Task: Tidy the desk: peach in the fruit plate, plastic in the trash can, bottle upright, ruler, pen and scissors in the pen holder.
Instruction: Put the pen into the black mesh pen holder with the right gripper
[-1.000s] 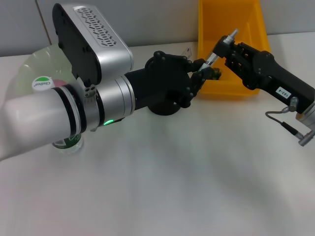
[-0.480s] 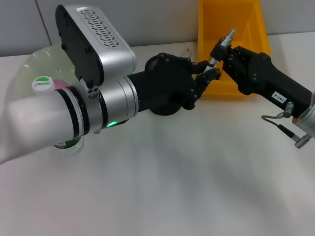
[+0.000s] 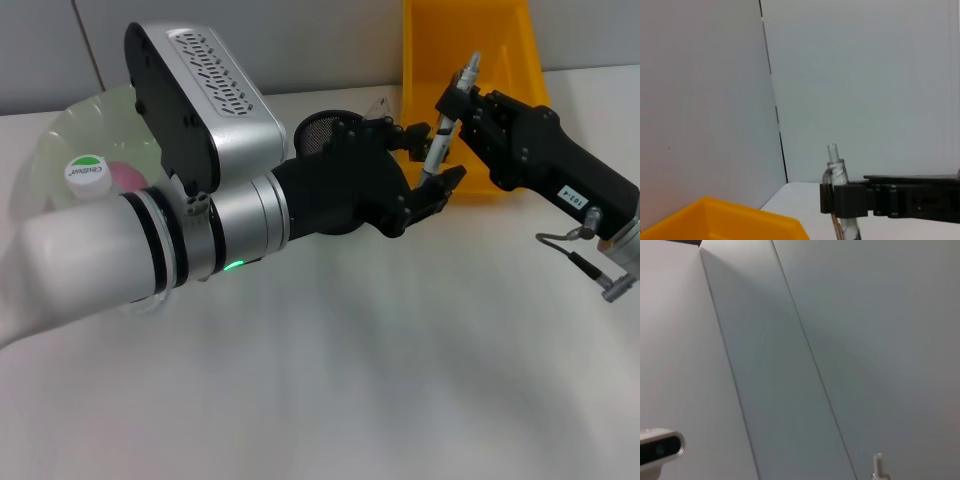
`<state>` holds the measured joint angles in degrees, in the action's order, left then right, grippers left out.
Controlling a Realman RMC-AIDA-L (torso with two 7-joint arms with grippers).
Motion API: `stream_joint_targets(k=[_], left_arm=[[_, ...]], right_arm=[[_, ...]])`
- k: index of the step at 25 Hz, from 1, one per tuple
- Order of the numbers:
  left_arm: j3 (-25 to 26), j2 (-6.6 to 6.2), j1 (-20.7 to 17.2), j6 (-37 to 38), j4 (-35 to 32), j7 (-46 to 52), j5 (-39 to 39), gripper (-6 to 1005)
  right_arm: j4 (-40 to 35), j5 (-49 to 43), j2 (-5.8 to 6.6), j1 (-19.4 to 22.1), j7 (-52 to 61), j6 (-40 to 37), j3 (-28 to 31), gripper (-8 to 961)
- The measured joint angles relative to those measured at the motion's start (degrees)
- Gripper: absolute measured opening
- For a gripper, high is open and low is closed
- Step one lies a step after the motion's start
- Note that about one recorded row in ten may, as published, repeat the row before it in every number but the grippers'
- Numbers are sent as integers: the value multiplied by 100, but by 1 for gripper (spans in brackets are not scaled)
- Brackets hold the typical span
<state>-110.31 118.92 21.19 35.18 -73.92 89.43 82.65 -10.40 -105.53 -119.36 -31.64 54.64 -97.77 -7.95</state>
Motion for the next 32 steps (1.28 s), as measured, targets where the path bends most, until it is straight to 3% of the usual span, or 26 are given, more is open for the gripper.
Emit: stream_joint_targets(k=[8, 10, 11, 13, 14, 20, 21, 22, 23, 24, 29, 30, 31, 32], left_arm=[[62, -19, -163, -3, 26, -3, -2, 695], [99, -25, -437, -20, -17, -136, -1, 768], [99, -25, -437, -20, -17, -136, -1, 767], [125, -15, -790, -89, -103, -448, -69, 766], [132, -12, -1091, -104, -167, -840, -303, 766], [201, -33, -1910, 232, -109, -2813, -2007, 763], [274, -29, -2075, 653, 125, -3608, -2710, 762], [274, -29, -2075, 653, 125, -3608, -2710, 762], [359, -31, -2179, 1409, 599, -4488, -3681, 761], [359, -31, -2179, 1409, 599, -4488, -3681, 761], [690, -40, -2076, 3344, 2077, -5492, -4987, 758], [690, -40, -2076, 3344, 2077, -5492, -4987, 758], [936, -39, -1934, 4076, 2764, -5538, -5177, 758], [979, -38, -1910, 4174, 2884, -5539, -5193, 758]], right_arm=[[1, 263, 0, 10, -240, -83, 138, 140], [96, 383, -1, -34, -625, -100, 139, 141], [196, 425, -2, -90, -939, -97, 138, 141], [376, 444, -2, -208, -1423, -27, 137, 141], [449, 445, -2, -279, -1629, 40, 137, 142], [1023, 447, -10, -802, -2958, 793, 136, 143], [1173, 447, -17, -929, -3307, 1029, 146, 143], [1173, 447, -17, -929, -3307, 1029, 146, 143], [1238, 447, -21, -981, -3448, 1130, 164, 143], [1284, 447, -23, -1019, -3567, 1220, 190, 144], [1353, 447, -26, -1098, -3740, 1470, 320, 145], [1365, 446, -26, -1105, -3740, 1497, 348, 145], [1406, 446, -26, -1115, -3740, 1563, 431, 145], [1406, 446, -26, -1115, -3740, 1563, 431, 145]])
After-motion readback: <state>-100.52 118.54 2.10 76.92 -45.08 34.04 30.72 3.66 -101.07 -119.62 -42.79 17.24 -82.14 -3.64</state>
